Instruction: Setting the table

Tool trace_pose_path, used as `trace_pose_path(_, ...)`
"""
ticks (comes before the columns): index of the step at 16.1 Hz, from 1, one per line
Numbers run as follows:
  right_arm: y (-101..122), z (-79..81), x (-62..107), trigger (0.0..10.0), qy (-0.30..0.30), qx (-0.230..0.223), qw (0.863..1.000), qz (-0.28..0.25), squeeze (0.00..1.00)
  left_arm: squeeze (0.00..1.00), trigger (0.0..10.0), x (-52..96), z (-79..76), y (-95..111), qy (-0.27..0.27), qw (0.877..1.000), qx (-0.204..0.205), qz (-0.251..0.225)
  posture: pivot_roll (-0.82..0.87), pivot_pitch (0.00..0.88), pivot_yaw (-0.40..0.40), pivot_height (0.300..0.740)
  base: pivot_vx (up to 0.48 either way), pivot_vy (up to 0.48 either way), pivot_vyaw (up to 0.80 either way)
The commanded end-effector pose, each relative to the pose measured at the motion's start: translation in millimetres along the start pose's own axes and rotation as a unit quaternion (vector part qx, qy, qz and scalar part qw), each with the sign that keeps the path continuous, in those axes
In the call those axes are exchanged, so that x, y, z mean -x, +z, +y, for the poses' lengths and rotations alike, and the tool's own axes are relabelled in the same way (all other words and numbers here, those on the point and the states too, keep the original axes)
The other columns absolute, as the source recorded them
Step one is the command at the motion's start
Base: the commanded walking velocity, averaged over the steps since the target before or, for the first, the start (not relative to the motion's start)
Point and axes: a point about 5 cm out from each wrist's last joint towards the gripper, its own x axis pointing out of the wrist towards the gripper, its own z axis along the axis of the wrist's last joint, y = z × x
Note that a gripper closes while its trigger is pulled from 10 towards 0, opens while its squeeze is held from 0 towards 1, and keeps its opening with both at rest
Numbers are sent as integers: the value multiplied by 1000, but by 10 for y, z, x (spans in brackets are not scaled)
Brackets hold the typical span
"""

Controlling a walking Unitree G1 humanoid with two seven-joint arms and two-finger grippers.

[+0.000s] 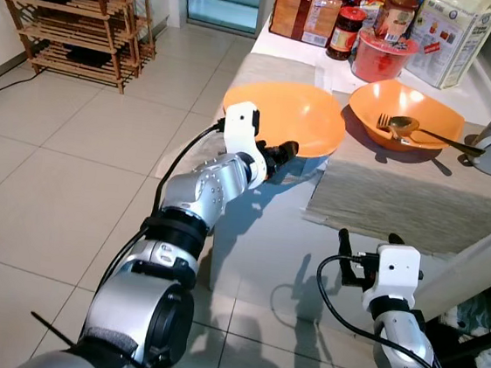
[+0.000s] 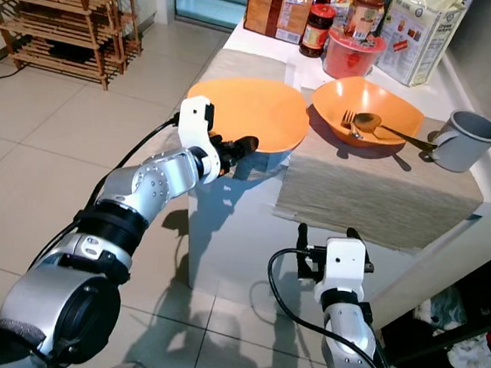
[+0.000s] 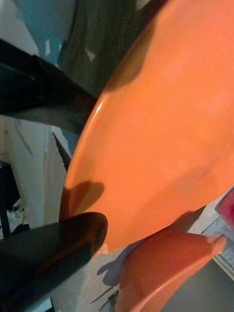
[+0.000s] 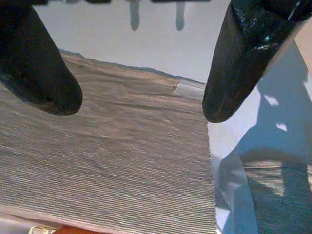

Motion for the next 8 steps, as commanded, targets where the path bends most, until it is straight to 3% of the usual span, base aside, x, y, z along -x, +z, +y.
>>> trace_pose_path(1,26,-48,11,10000,-11,0,1000,-3,0,0,0,-57,-141,-10,-12,1000,-2,5,-67,0,2,718,0,0,0)
trace_pose_path(8,16,-63,30,10000,-13,1,1000,0,0,0,0,-48,-176,37,-23,1000,7,-3,-67,0,-1,718,0,0,0)
